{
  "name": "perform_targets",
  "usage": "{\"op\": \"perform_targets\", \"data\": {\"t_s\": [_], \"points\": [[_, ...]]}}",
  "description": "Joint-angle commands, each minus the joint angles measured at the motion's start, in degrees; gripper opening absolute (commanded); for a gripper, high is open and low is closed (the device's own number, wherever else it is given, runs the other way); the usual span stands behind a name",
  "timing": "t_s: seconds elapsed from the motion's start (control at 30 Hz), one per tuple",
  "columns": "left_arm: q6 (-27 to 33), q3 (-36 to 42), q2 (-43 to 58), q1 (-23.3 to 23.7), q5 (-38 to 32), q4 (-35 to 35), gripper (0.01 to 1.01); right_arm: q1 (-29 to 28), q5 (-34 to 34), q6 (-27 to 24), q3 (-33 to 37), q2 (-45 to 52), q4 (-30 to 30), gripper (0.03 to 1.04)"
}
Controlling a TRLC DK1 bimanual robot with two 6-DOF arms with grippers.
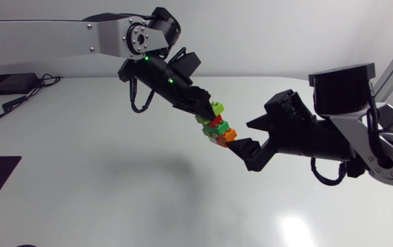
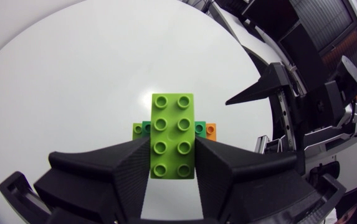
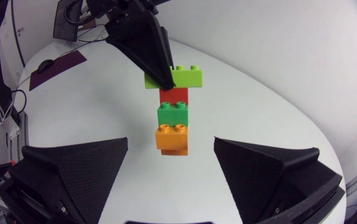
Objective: Separate the duplo bricks
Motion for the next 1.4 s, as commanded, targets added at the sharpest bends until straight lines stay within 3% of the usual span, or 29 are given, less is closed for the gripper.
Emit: {"op": "perform_targets", "data": {"t_s": [0.0, 0.47, 0.73, 0.9, 1.03, 1.23, 1.37], "points": [[-2.10, 2.67, 1.48, 0.03, 1.79, -0.43, 0.320, 1.88, 1.76, -1.05, -0.43, 1.59, 1.30, 0.99], [-3.42, 2.58, 1.13, -2.43, 3.64, -1.05, 0.320, 3.47, 4.22, -1.05, -0.25, 5.72, 6.22, 0.96], [-4.03, 2.58, 0.86, -2.69, 4.87, -0.96, 0.320, 6.01, 7.48, -0.79, -0.96, 7.21, 8.07, 0.87], [-4.21, 2.31, 0.78, -2.87, 5.31, -0.78, 0.320, 6.98, 9.41, -0.79, -1.84, 7.21, 10.00, 0.74], [-4.30, 1.96, 0.69, -2.78, 5.31, -0.70, 0.320, 6.98, 9.58, -1.05, -2.36, 6.95, 10.53, 0.46], [-4.47, 1.70, 0.07, -2.52, 5.66, -0.70, 0.320, 7.60, 9.41, -1.32, -3.42, 6.68, 10.97, 0.27], [-4.65, 1.61, -0.19, -2.61, 6.45, -0.70, 0.320, 8.30, 9.50, -1.58, -4.03, 6.68, 11.06, 0.24]]}}
